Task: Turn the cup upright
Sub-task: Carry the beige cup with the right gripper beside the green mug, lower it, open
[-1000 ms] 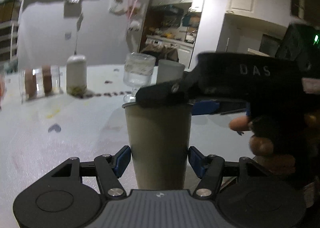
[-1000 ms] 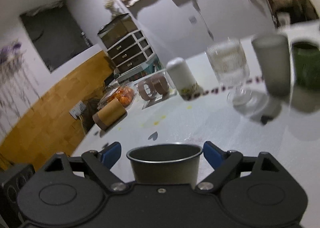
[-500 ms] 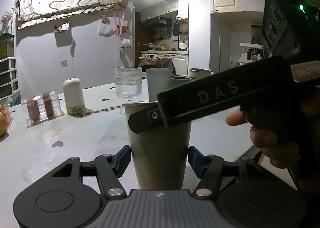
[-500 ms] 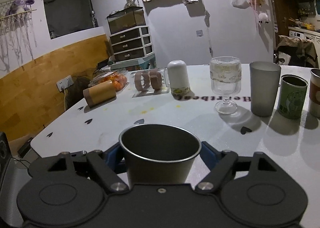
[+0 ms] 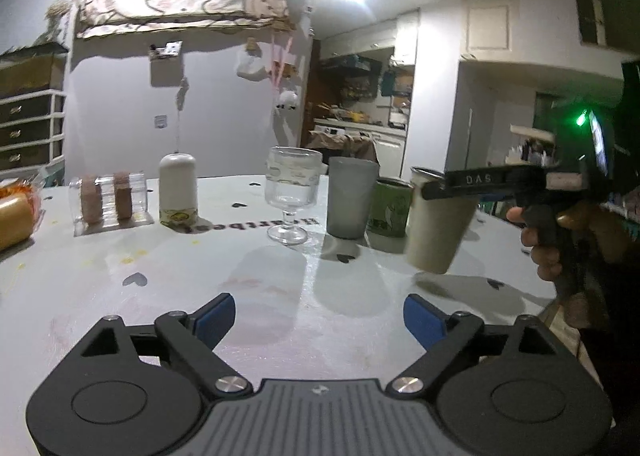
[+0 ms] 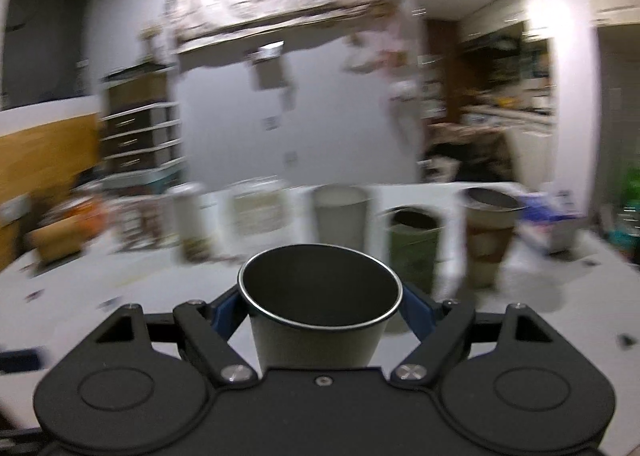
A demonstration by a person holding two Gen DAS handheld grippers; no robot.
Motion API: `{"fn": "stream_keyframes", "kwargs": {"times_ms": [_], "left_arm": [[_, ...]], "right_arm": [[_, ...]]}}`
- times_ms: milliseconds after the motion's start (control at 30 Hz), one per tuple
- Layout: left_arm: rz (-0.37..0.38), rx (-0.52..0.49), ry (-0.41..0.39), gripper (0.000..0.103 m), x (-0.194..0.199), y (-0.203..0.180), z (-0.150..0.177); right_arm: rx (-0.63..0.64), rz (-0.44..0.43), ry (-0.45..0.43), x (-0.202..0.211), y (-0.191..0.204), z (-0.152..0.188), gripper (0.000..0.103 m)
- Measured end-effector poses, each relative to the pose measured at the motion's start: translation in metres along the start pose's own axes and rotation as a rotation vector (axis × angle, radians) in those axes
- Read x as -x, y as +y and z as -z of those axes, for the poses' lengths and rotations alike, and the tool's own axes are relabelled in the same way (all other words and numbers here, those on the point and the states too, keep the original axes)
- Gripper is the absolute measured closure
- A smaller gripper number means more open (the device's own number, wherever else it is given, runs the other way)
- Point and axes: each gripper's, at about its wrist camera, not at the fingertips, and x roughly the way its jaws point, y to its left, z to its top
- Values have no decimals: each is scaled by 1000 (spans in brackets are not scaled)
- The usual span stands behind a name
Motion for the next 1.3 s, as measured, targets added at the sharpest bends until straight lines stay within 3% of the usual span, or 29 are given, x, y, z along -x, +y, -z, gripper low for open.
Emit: {"fn": "stream_keyframes", "kwargs": {"times_ms": [233, 333, 567, 667, 767, 1300], "left_arm": [[-55, 39, -17, 3, 0, 7, 0], [-84, 34, -23, 0, -1, 8, 0], [-121, 16, -34, 0, -6, 5, -5], [-137, 7, -46, 0, -7, 3, -9], [-143, 0, -62, 0, -9, 2, -14], [-179, 9, -88, 0, -7, -7, -24]], "right_arm": [[27, 268, -38, -40, -51, -6, 21], [25, 322, -31, -53, -65, -5, 21], [21, 327, -27, -57, -74, 1, 20], [37, 330, -44, -51, -69, 3, 5], [10, 330, -51, -40, -70, 2, 4], [-118, 193, -144, 83, -26, 37, 4]]}}
